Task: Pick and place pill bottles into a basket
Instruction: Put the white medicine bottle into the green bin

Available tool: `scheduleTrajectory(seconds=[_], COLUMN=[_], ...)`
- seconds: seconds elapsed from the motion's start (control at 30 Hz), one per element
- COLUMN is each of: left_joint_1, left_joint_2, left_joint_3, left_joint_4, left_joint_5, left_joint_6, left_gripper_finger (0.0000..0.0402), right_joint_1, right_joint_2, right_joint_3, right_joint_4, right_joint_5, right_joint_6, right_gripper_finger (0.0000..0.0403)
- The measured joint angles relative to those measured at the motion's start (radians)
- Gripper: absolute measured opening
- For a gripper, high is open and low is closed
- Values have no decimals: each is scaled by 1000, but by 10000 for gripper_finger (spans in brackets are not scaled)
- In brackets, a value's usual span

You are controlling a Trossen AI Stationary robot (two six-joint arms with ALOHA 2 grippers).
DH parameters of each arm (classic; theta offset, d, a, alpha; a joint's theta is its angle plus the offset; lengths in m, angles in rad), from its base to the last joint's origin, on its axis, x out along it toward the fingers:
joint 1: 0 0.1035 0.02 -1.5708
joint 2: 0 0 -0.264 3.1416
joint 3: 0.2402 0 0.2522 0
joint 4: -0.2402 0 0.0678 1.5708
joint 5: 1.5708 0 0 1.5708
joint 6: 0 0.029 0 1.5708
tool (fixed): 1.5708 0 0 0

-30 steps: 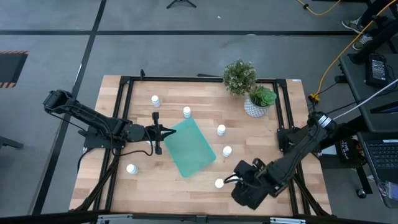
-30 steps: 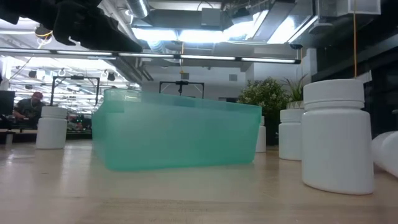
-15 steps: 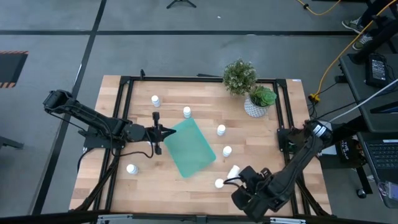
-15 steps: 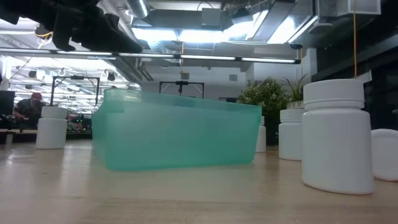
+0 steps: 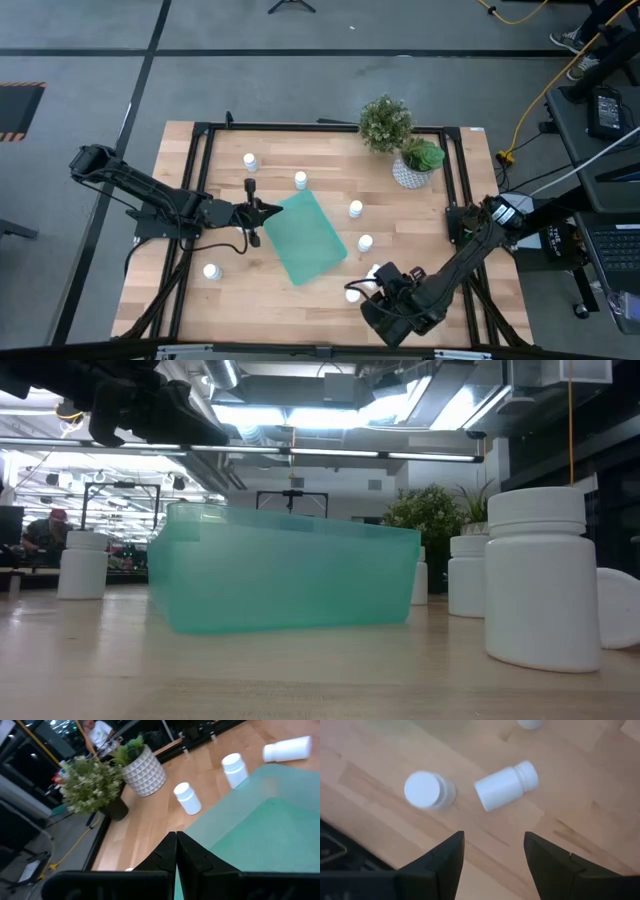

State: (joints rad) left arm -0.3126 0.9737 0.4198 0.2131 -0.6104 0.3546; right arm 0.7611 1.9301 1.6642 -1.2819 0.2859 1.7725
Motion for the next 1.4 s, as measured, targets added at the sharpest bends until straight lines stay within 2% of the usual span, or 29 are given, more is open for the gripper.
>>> scheduleTrajectory(seconds=[0.43,0.77,1.0,1.17,1.4], left_joint_1=[0,0,0,0,-1], left_joint_2=[0,0,0,0,0], left_joint_3=[0,0,0,0,0], left_joint_4=[0,0,0,1,0], left_joint_5=[-79,-79,-78,-78,-45], left_joint_6=[0,11,-8,-27,-45], left_gripper_finger=[4,4,4,4,4], right_joint_1=[-82,-98,-97,-97,-78], right_joint_2=[0,0,2,8,16], right_joint_3=[0,0,0,-1,0], right_joint_4=[9,13,1,-35,-45], right_joint_5=[1,0,-2,-83,-77], right_joint_6=[8,238,342,438,582], right_gripper_finger=[207,207,207,207,207])
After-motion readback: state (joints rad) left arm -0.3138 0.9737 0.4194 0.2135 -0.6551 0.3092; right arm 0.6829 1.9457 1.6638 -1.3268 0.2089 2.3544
